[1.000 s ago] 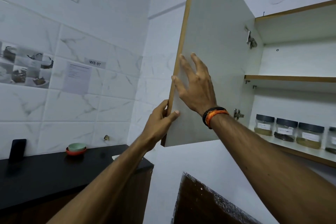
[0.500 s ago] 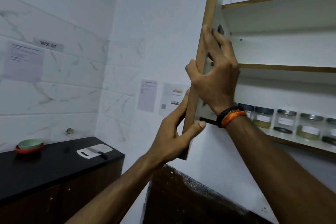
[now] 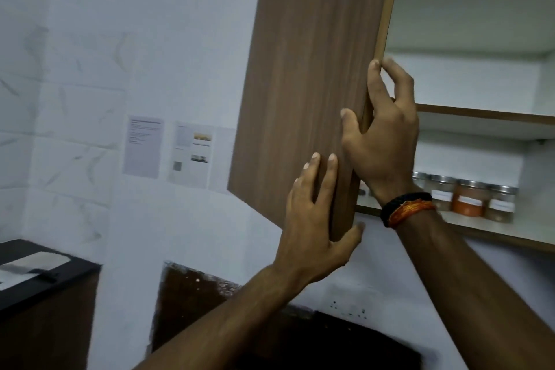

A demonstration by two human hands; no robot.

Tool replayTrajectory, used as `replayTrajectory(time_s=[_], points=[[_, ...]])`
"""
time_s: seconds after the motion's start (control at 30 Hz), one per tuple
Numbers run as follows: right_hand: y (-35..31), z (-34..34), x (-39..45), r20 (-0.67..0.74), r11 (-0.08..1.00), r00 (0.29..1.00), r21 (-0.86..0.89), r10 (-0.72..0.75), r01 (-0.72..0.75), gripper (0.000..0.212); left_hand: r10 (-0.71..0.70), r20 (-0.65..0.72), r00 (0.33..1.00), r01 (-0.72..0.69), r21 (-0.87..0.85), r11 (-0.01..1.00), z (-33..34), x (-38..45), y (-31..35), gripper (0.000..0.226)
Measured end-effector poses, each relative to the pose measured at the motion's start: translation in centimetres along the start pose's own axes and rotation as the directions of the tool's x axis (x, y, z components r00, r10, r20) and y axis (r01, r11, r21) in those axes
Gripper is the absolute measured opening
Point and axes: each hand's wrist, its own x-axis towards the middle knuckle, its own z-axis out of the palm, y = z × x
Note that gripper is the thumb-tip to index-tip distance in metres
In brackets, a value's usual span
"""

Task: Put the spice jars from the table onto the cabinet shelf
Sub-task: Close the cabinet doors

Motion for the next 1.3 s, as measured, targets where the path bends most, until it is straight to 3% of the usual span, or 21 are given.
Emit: replayTrajectory(time_s=[0.4,0.5,0.63,0.77,0.9,1.3], points=[[11.8,0.0,-0.1,0.184,0.983,0.973,-0.139,0.142,-0.117,0.072,0.013,0.101,0.995,-0.042,0.284,0.958,11.3,3.0,-1.5,0.107],[14.0,0.4,-0.3,0.237,0.978,0.965,-0.194,0.116,-0.070,0.067,0.022,0.132,0.991,-0.064,0.329,0.942,12.9,3.6,-2.4,0.108],[16.8,1.2,-0.3,0.319,0.898,0.948,-0.413,-0.014,0.152,0.049,0.030,0.150,0.988,-0.087,0.387,0.918,15.0,4.3,-3.4,0.108],[19.2,2.3,-0.9,0.443,0.864,0.893,-0.417,-0.076,0.281,0.054,0.031,0.177,0.984,-0.106,0.433,0.895,16.4,4.7,-4.3,0.107],[21.4,3.2,-1.4,0.494,0.861,0.866,-0.406,-0.077,0.308,0.064,0.032,0.233,0.972,-0.143,0.480,0.865,17.4,5.3,-5.5,0.100],[26.5,5.7,-2.3,0.573,0.815,0.819,-0.484,0.020,0.318,0.066,0.005,0.348,0.937,-0.215,0.569,0.794,19.9,7.2,-9.0,0.091]])
